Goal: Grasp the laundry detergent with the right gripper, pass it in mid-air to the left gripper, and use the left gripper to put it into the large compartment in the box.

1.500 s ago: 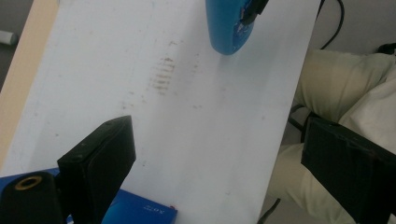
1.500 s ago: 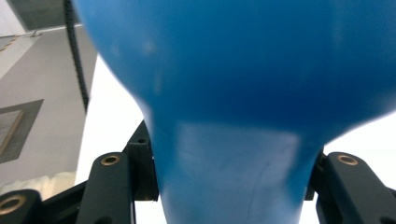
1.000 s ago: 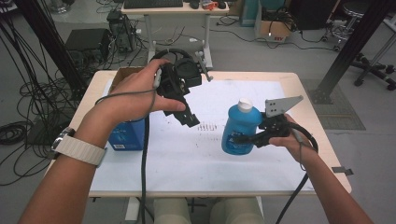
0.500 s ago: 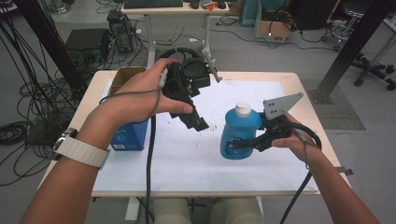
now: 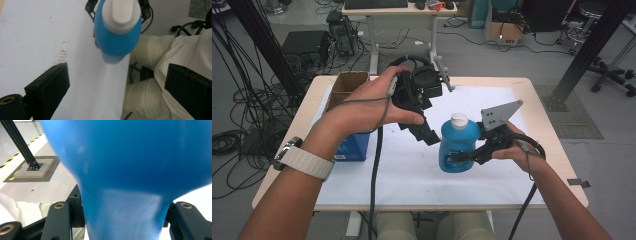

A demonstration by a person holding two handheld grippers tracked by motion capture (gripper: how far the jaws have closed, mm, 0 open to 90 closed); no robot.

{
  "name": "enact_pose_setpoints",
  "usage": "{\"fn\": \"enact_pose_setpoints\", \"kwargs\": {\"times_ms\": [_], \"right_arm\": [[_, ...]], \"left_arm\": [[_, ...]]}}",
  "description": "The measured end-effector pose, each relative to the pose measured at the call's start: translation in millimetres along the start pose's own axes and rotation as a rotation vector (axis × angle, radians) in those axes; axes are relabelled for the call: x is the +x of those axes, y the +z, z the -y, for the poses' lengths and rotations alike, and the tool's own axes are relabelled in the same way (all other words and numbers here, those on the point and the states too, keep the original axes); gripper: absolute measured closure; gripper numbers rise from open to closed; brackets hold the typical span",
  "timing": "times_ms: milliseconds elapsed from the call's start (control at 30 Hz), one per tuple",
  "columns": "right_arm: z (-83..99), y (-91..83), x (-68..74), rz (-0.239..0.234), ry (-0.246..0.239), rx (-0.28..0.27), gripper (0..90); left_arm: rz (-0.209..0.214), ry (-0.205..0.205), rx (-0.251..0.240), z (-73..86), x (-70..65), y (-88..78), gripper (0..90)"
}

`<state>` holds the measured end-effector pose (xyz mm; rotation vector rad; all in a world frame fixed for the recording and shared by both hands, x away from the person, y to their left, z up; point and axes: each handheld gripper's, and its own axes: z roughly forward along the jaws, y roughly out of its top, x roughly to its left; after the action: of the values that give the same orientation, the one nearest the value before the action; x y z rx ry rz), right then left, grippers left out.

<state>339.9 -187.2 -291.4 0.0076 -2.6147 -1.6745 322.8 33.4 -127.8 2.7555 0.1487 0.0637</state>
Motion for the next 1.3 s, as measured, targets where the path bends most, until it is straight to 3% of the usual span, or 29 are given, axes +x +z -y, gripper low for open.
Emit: {"fn": "enact_pose_setpoints", "kwargs": {"times_ms": [567, 1067, 1200, 1300], "right_arm": [[-4.9, 24.6, -1.8, -0.035, 0.017, 0.026, 42.9], [-2.3, 32.5, 0.0, -0.055, 0.018, 0.044, 42.8], [-1.8, 33.4, -1.6, -0.041, -0.023, 0.055, 42.8], [-1.6, 32.8, -0.2, -0.038, 0.000, 0.057, 42.8]], "left_arm": [[0.030, 0.014, -0.004, -0.8, 5.8, 14.7, 6.7], [0.041, 0.022, 0.016, -6.7, 8.0, 27.2, 7.9], [0.048, 0.028, 0.015, -7.6, 9.1, 28.5, 8.2], [0.050, 0.033, 0.018, -7.9, 9.2, 29.6, 8.5]]}}
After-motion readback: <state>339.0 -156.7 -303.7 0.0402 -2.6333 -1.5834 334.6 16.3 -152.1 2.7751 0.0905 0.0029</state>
